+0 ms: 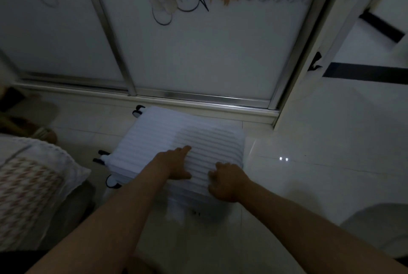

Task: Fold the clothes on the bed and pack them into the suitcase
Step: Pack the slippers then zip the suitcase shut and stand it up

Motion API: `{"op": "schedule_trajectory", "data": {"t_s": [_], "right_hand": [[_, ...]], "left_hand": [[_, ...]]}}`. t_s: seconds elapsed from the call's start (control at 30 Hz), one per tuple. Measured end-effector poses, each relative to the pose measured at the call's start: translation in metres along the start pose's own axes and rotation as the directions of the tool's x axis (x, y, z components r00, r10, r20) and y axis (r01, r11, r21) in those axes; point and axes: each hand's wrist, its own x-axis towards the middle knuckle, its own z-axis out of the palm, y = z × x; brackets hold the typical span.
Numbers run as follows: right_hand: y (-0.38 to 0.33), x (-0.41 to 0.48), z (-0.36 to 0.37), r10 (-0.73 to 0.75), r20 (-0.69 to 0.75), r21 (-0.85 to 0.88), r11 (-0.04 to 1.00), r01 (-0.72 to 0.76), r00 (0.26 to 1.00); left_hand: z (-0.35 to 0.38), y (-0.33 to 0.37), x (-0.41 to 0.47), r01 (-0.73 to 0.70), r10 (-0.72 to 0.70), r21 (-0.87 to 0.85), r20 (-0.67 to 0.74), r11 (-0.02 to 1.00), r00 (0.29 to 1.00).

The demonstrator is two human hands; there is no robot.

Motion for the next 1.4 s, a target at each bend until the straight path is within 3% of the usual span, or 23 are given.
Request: {"op": "schedule_trajectory", "data": {"t_s": [0.1,0.27,0.4,0.5,0.63,0.7,0.8,0.93,1.03,1.17,1.27,1.4], "right_hand": [[0.005,0.006,-0.032,-0.025,0.154,0.075,0.997,0.013,0.988],[0.056,0.046,-0.069,0.087,-0.059,0.210,0.975,-0.073,0.994],[0.099,0.086,-0.073,0.161,0.041,0.163,0.973,-0.166,0.986],[0.121,0.111,-0.067,0.140,0.122,0.250,0.954,-0.167,0.983],[0.148,0.136,-0.062,0.091,0.040,0.342,0.935,-0.099,0.995],[0.167,0.152,-0.065,0.082,0.062,0.478,0.872,-0.102,0.995],[0.192,0.177,-0.061,0.017,0.160,0.709,0.694,-0.127,0.987],[0.201,0.204,-0.042,-0.098,0.135,0.700,0.714,-0.025,0.986],[0.193,0.221,-0.012,-0.240,0.189,0.679,0.732,0.049,0.952],[0.176,0.239,0.025,-0.418,0.231,0.675,0.719,0.165,0.879],[0.183,0.243,0.032,-0.418,0.274,0.613,0.770,0.178,0.866],[0.196,0.237,0.029,-0.384,0.258,0.497,0.840,0.219,0.887]], "left_hand": [[-0.013,0.004,-0.002,0.013,-0.009,-0.080,0.048,0.997,0.999],[-0.037,0.013,0.022,-0.045,0.038,-0.108,-0.072,0.993,0.997],[-0.049,0.037,0.065,-0.099,0.071,-0.136,-0.198,0.986,0.978],[-0.048,0.055,0.103,-0.147,0.112,-0.131,-0.244,0.980,0.963],[-0.045,0.069,0.157,-0.199,0.181,-0.027,-0.312,0.980,0.933],[-0.040,0.071,0.179,-0.166,0.176,0.060,-0.307,0.984,0.935],[-0.031,0.066,0.195,-0.148,0.160,0.063,-0.324,0.987,0.932],[-0.017,0.053,0.195,-0.277,0.210,-0.081,-0.464,0.957,0.861],[-0.011,0.046,0.199,-0.224,0.069,-0.279,-0.475,0.934,0.877],[-0.003,0.028,0.206,-0.070,0.051,-0.010,-0.581,0.998,0.812],[-0.003,0.028,0.208,0.003,0.025,0.057,-0.479,0.998,0.877],[-0.005,0.033,0.213,-0.004,0.063,0.135,-0.439,0.991,0.896]]}}
